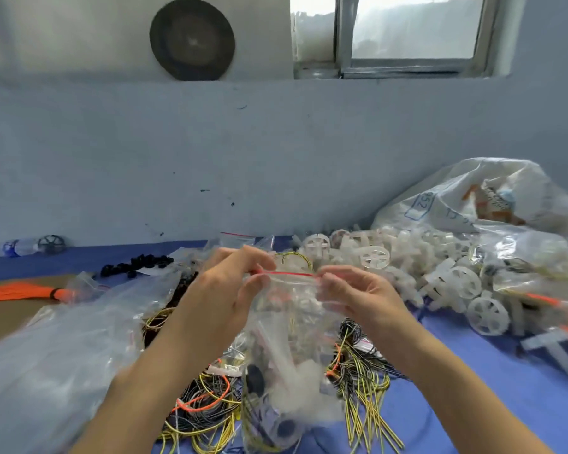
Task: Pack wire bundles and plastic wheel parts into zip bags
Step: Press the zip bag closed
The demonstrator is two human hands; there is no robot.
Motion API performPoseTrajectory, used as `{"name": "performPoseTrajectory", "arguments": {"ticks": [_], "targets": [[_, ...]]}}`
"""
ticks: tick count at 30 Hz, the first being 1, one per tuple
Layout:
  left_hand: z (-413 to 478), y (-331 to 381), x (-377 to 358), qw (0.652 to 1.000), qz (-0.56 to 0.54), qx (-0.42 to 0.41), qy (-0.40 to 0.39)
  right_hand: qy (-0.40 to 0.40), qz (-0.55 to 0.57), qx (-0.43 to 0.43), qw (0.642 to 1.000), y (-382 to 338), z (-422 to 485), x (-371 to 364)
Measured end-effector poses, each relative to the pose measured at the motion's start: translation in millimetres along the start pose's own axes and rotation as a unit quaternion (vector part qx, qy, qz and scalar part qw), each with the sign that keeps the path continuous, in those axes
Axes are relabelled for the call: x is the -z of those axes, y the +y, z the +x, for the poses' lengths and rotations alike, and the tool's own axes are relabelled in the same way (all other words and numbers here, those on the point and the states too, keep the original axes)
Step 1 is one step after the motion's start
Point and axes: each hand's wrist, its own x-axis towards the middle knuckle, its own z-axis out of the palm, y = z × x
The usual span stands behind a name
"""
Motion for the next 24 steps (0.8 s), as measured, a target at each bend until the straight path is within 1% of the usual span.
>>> {"name": "performPoseTrajectory", "arguments": {"ticks": [4,6,8,10,13,15,16,18,20,22,24], "targets": [[-7.2,-10.5,3.1,0.999,-0.028,0.028,0.01,0.027,0.026,0.012,0.999,12.5,1.8,13.5],[-9.0,-13.9,5.0,0.999,-0.033,0.041,0.011,0.016,0.012,0.01,1.0,17.8,3.6,19.5],[-8.6,-12.9,5.2,0.999,-0.03,0.04,0.008,0.003,-0.026,0.002,1.0,25.2,3.3,19.5],[-8.0,-10.1,5.7,0.999,-0.031,0.035,0.002,0.009,-0.042,-0.006,0.999,31.7,3.4,18.4],[-6.2,-10.7,11.2,0.999,-0.026,0.036,-0.016,0.032,-0.029,0.009,0.999,33.5,6.9,15.7],[-4.3,-13.7,18.1,0.998,-0.007,0.05,-0.042,0.05,-0.002,0.025,0.998,30.0,8.8,12.5],[-3.6,-16.3,21.9,0.996,0.008,0.062,-0.068,0.052,0.003,0.035,0.998,27.6,8.9,9.9],[-3.8,-22.0,28.9,0.987,0.047,0.089,-0.129,0.04,-0.009,0.053,0.998,23.6,7.4,3.4],[-4.0,-24.0,33.3,0.977,0.082,0.11,-0.165,0.028,-0.027,0.065,0.997,19.2,5.6,-3.9],[-0.8,-21.3,32.6,0.978,0.098,0.096,-0.157,0.016,-0.042,0.08,0.996,14.6,4.3,-10.5],[4.6,-13.0,28.0,0.986,0.084,0.064,-0.126,0.002,-0.065,0.102,0.993,10.6,2.9,-16.5]]}}
